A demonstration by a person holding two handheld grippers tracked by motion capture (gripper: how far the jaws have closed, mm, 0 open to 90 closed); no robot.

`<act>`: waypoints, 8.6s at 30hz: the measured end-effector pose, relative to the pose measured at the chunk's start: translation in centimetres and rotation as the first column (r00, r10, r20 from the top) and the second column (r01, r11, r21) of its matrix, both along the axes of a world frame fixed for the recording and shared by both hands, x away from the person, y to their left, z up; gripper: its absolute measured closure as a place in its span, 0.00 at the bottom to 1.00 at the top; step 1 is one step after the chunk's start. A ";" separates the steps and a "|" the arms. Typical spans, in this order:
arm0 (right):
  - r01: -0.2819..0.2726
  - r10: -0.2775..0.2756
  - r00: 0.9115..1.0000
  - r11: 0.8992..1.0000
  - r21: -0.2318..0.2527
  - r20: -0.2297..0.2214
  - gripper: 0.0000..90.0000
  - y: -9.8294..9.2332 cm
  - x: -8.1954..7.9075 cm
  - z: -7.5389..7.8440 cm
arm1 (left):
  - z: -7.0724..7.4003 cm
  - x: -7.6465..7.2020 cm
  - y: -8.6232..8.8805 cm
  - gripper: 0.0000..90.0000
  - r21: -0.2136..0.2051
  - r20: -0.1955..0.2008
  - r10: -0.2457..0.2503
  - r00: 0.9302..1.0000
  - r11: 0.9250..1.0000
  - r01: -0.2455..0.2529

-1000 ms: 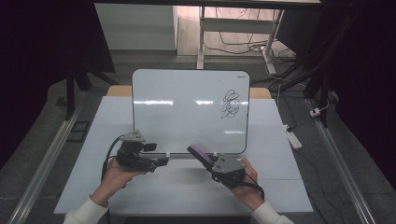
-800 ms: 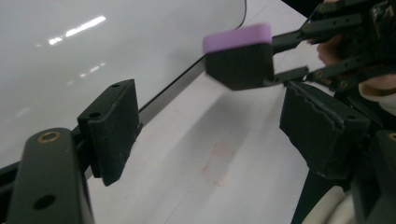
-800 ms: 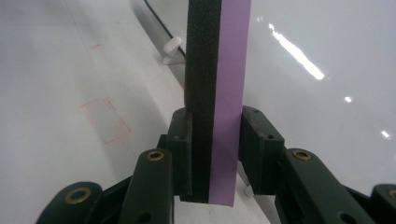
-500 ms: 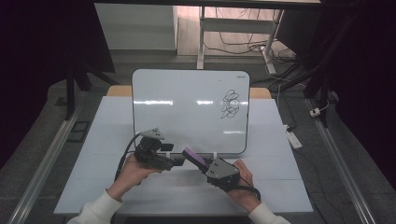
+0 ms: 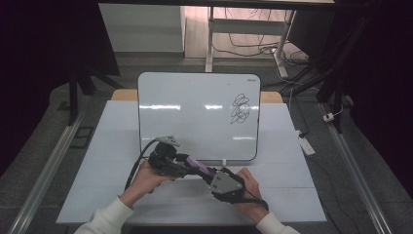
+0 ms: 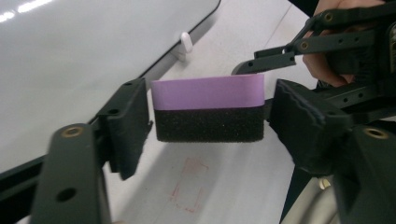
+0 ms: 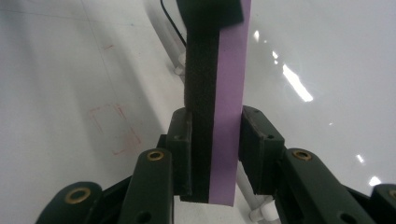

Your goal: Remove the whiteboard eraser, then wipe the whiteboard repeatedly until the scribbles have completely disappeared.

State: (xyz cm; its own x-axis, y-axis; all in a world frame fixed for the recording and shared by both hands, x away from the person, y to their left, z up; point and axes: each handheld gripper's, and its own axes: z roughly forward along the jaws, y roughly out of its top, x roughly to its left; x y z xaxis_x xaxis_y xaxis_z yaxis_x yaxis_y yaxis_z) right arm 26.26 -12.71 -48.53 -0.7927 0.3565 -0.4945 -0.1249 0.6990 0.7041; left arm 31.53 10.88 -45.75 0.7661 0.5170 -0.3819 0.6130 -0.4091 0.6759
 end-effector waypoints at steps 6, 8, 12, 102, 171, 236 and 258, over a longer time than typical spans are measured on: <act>-0.005 0.005 1.000 1.000 -0.005 0.018 0.73 0.0 -0.1 -0.1 | -0.1 -0.1 -0.1 0.43 0.018 0.003 0.003 1.000 1.000 -0.003; -0.014 0.014 1.000 1.000 -0.006 0.011 0.72 0.0 -0.1 -0.1 | -0.1 -0.2 -0.1 0.43 0.022 0.012 -0.001 1.000 1.000 0.001; -0.055 0.058 0.992 0.998 0.029 -0.112 0.53 -0.4 0.6 0.1 | 0.1 -0.5 -0.2 0.44 0.044 0.049 -0.024 0.999 0.999 0.022; 0.427 -0.431 0.902 0.874 0.233 -0.035 0.44 -7.8 10.6 10.7 | -4.4 -6.7 12.6 0.22 0.059 0.215 0.323 0.922 0.938 -0.342; 0.392 -0.398 0.914 0.916 0.085 0.074 0.44 0.6 17.5 12.1 | -4.7 -6.4 12.9 0.22 0.060 0.192 0.316 0.929 0.941 -0.332; 0.400 -0.391 0.907 0.916 -0.025 0.155 0.44 1.1 11.1 4.3 | -4.7 -6.3 12.9 0.22 0.059 0.190 0.318 0.929 0.941 -0.334; 0.527 -0.545 0.832 0.836 0.153 0.108 0.44 -1.2 18.6 12.8 | -4.8 -6.2 13.1 0.22 0.054 0.181 0.323 0.929 0.940 -0.337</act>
